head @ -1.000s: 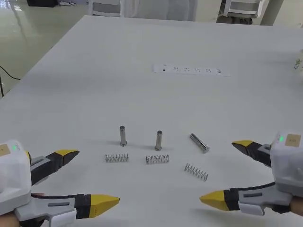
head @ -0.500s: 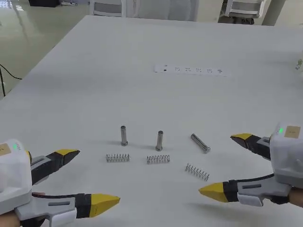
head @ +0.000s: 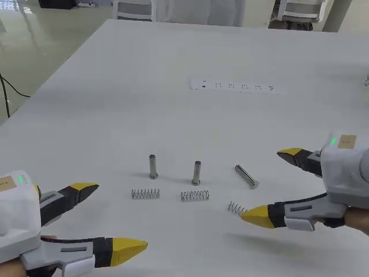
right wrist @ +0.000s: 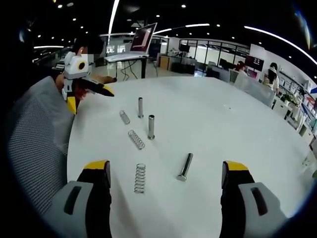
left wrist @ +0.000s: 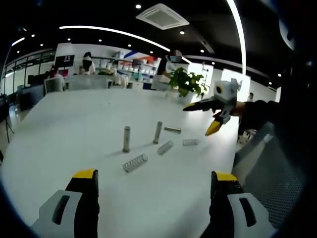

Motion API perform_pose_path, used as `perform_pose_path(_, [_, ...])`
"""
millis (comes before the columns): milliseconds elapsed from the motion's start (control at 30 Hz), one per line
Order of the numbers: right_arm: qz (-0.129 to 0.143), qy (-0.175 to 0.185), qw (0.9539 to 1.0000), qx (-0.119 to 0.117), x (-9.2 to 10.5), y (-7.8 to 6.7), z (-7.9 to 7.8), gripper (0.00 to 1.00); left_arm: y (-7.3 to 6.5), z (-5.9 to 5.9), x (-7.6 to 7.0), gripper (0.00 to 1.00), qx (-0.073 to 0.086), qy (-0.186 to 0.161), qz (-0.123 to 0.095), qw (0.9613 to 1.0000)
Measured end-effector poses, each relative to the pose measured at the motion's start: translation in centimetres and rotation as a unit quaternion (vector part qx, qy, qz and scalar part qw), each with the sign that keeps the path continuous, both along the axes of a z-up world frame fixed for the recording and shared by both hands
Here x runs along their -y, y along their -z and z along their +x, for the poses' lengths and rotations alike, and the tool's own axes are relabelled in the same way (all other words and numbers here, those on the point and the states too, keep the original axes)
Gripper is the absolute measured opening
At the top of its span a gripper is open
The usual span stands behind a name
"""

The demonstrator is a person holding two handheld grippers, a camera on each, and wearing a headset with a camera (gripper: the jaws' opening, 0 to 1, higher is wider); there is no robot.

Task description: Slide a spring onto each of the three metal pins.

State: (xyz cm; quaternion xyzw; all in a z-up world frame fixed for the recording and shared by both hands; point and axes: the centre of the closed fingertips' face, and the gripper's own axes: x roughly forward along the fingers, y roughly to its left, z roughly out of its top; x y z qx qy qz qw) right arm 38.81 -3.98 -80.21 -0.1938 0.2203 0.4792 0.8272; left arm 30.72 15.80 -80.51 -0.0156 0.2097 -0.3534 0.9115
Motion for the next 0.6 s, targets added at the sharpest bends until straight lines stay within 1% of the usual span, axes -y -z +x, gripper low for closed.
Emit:
perform_pose_path(167, [-0.008,-0.002,1.0000,0.000,0.0,-0.2,1.1,0.93,0.0,0.0,0.0,0.90,-0.001,0.000,0.000,1.0000])
perform_pose_path(300, [-0.007,0.002,1.0000,-0.002,-0.2,-0.4,2.0,0.92,0.0,0.0,-0.1,0.90,-0.001,-0.001,0.000,1.0000])
perform_pose_path(400, [-0.009,0.004,0.9999,-0.004,-0.4,-0.3,2.7,0.92,0.0,0.1,-0.1,0.90,-0.001,-0.002,0.000,1.0000])
perform_pose_path(600, [-0.022,0.004,0.9997,-0.009,-0.9,0.0,3.6,0.90,0.0,0.1,-0.1,0.90,0.000,-0.003,0.000,1.0000])
